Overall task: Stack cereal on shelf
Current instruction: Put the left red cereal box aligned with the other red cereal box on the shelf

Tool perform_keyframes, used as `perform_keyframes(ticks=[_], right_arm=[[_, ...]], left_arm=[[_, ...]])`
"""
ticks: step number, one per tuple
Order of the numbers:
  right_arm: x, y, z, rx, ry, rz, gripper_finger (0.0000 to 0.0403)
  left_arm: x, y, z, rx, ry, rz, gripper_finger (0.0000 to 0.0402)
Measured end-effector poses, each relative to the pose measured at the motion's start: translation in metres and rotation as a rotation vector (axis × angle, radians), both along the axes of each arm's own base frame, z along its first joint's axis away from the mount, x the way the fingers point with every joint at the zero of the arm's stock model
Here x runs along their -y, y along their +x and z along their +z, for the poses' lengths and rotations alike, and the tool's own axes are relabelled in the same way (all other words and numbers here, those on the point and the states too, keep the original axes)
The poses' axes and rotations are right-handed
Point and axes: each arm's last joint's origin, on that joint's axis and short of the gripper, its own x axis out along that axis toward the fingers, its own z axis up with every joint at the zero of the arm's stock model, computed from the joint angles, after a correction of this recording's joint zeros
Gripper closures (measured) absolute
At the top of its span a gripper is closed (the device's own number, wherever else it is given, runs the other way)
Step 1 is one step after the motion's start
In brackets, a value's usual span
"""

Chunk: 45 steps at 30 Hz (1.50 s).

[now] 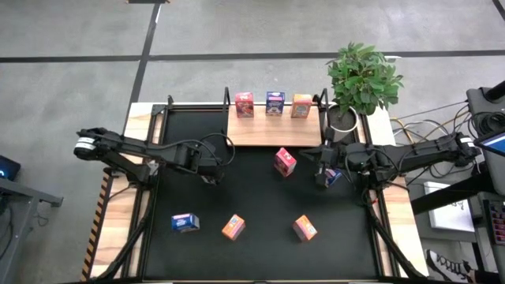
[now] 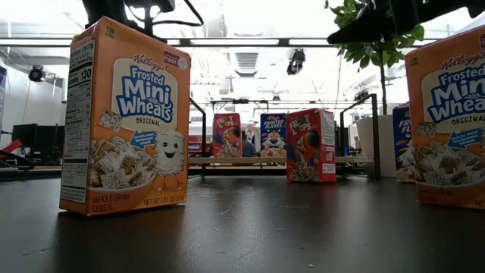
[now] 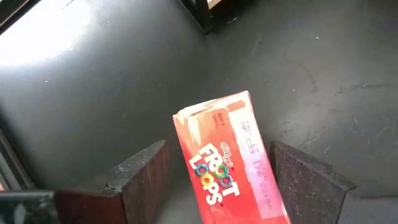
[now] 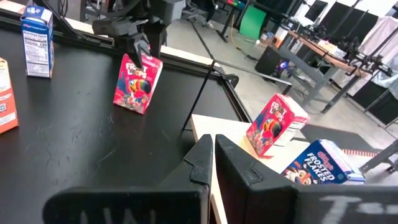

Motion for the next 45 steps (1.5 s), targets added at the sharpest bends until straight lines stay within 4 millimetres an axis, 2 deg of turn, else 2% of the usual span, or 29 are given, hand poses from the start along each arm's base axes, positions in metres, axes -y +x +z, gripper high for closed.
perform_keyframes(ticks=[16, 21, 25, 29, 34, 37, 40, 45], right_arm=[[0.0, -0.001, -0.01, -0.001, 0.112, -0.03, 0.0394], [0.0, -0.001, -0.015, -0.001, 0.152, -0.039, 0.0394], [0.0, -0.002, -0.023, -0.007, 0.159, -0.043, 0.0394], [0.0, -0.004, -0.035, -0.017, 0.231, -0.078, 0.0394], [0.002, -0.008, -0.055, -0.046, 0.232, -0.114, 0.0394], [0.003, -0.009, -0.051, -0.028, 0.233, -0.128, 0.0394], [0.003, -0.009, -0.038, -0.004, 0.272, -0.138, 0.0394], [-0.001, -0.007, -0.031, 0.033, 0.261, -0.08, 0.0394]], left_arm=[[0.004, 0.005, 0.005, 0.004, -0.063, -0.111, 0.0218], [0.011, 0.008, 0.017, 0.007, 0.046, -0.206, 0.0233], [0.011, 0.01, 0.04, 0.002, 0.131, -0.262, 0.0239], [0.012, 0.017, 0.074, 0.068, 0.163, -0.34, 0.0239], [0.013, 0.027, 0.111, 0.122, 0.286, -0.594, 0.024], [0.006, 0.029, 0.133, 0.125, 0.343, -0.689, 0.024], [-0.009, 0.031, 0.154, 0.139, 0.35, -0.732, 0.024], [-0.029, 0.035, 0.161, 0.112, 0.439, -0.821, 0.024]])
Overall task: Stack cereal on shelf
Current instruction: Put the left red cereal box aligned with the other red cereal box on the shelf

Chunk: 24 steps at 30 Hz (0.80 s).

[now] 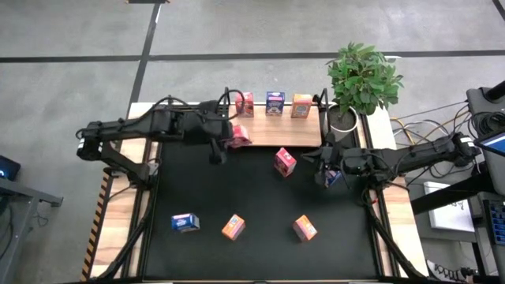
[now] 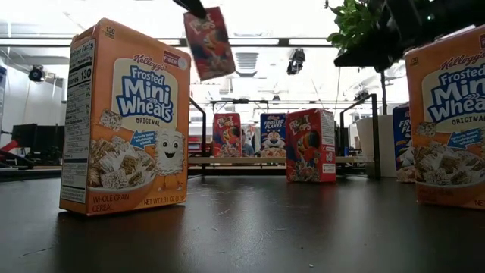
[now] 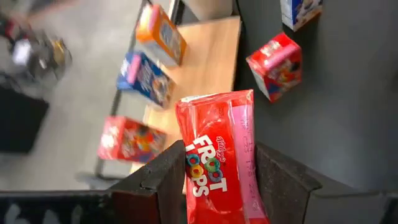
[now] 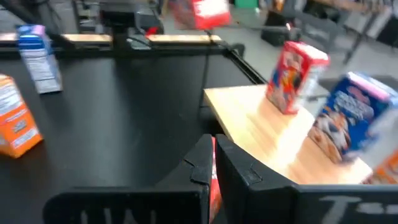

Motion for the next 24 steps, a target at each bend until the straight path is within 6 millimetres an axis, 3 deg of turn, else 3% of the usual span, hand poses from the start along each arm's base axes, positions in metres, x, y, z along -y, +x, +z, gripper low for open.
perform_keyframes(ticks=[8, 14, 19, 24], right_arm=[[-0.001, 0.0, 0.047, 0.108, -0.044, 0.019, 0.0394], [-0.003, 0.001, 0.048, 0.153, -0.109, 0.04, 0.0394], [-0.002, -0.006, 0.071, 0.171, -0.071, 0.026, 0.0394], [-0.004, -0.005, 0.068, 0.137, -0.041, 0.038, 0.0394]], left_arm=[[-0.028, 0.001, -0.003, -0.038, 0.063, -0.016, 0.024], [-0.053, 0.009, -0.021, -0.005, 0.056, -0.04, 0.024], [-0.068, 0.015, -0.022, 0.008, 0.123, -0.049, 0.024], [-0.091, 0.027, -0.044, -0.03, 0.019, -0.068, 0.024]])
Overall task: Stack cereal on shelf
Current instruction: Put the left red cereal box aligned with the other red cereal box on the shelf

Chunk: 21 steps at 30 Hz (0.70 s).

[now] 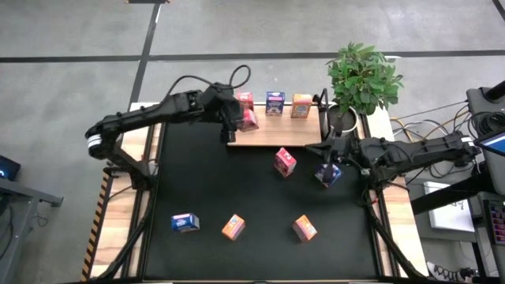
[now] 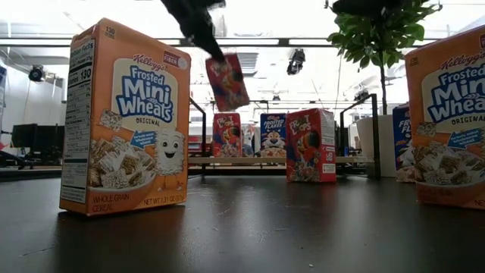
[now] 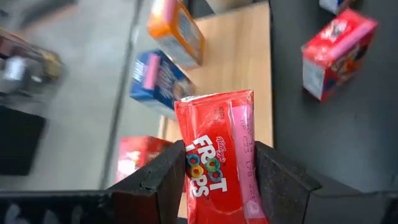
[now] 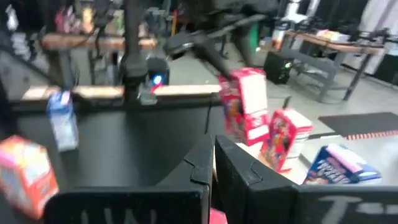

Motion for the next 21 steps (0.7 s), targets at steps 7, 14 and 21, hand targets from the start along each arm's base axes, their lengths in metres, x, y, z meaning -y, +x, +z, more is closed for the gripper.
perform_keyframes(ticks=[7, 14, 21], right_arm=[[0.0, 0.002, 0.01, 0.019, -0.045, 0.013, 0.0394], [-0.004, 0.007, -0.006, -0.047, -0.035, 0.044, 0.0394], [-0.002, 0.009, -0.004, -0.021, -0.028, 0.033, 0.0394]], left_arm=[[-0.027, 0.021, -0.018, -0.075, 0.02, 0.041, 0.024], [-0.046, 0.033, -0.044, -0.165, -0.002, 0.061, 0.024], [-0.043, 0.033, -0.045, -0.179, -0.017, 0.052, 0.024]])
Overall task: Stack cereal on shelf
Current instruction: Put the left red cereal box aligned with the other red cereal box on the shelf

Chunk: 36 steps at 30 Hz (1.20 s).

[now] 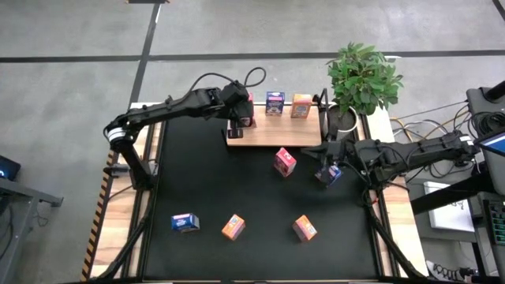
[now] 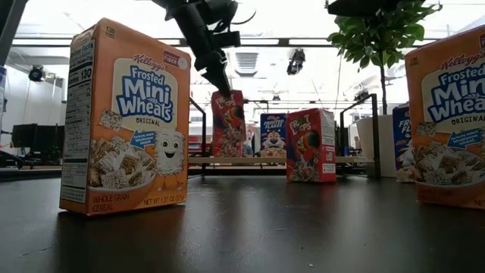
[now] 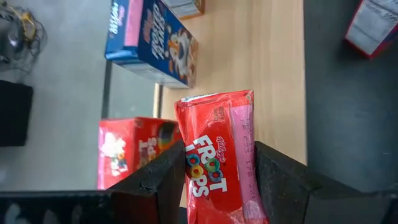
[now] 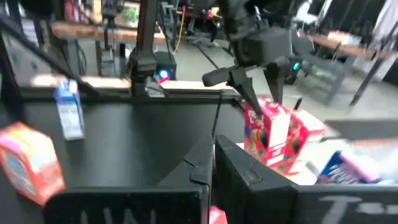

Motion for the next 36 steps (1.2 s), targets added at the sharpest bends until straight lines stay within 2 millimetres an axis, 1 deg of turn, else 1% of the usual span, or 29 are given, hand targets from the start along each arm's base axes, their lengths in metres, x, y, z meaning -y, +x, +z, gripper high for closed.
perform_keyframes(ticks=[2, 6, 13, 15, 18, 20, 23, 29, 34, 36], right_arm=[[-0.002, 0.001, -0.002, 0.004, 0.048, 0.0, 0.0394], [-0.007, 0.003, -0.007, -0.022, 0.027, 0.036, 0.0394], [-0.008, 0.005, -0.012, -0.031, 0.052, 0.026, 0.0394], [-0.008, 0.005, -0.01, -0.027, 0.053, 0.026, 0.0394], [-0.008, 0.005, 0.003, 0.013, 0.066, 0.025, 0.0394], [-0.008, 0.005, 0.005, 0.015, 0.067, 0.028, 0.0394], [-0.008, 0.006, 0.002, -0.003, 0.067, 0.046, 0.0394], [-0.01, 0.014, -0.006, -0.052, -0.003, 0.058, 0.0394], [-0.011, 0.014, -0.006, -0.046, 0.05, 0.052, 0.0394], [-0.011, 0.015, -0.009, -0.056, 0.061, 0.055, 0.0394]], left_arm=[[0.001, -0.001, -0.001, -0.001, -0.028, 0.009, 0.024], [0.003, -0.001, -0.001, -0.011, -0.039, -0.005, 0.024], [0.002, -0.003, -0.002, -0.019, -0.043, -0.001, 0.024], [0.001, -0.003, -0.003, -0.022, -0.044, 0.001, 0.024], [0.001, -0.002, -0.004, -0.027, -0.043, -0.003, 0.024], [0.0, 0.0, -0.006, -0.031, -0.035, -0.016, 0.024], [-0.004, 0.005, -0.012, -0.029, -0.021, -0.031, 0.024], [-0.008, 0.013, -0.023, -0.053, -0.016, -0.048, 0.024], [-0.008, 0.013, -0.025, -0.048, -0.034, -0.022, 0.0239], [-0.008, 0.013, -0.025, -0.051, -0.035, -0.023, 0.0239]])
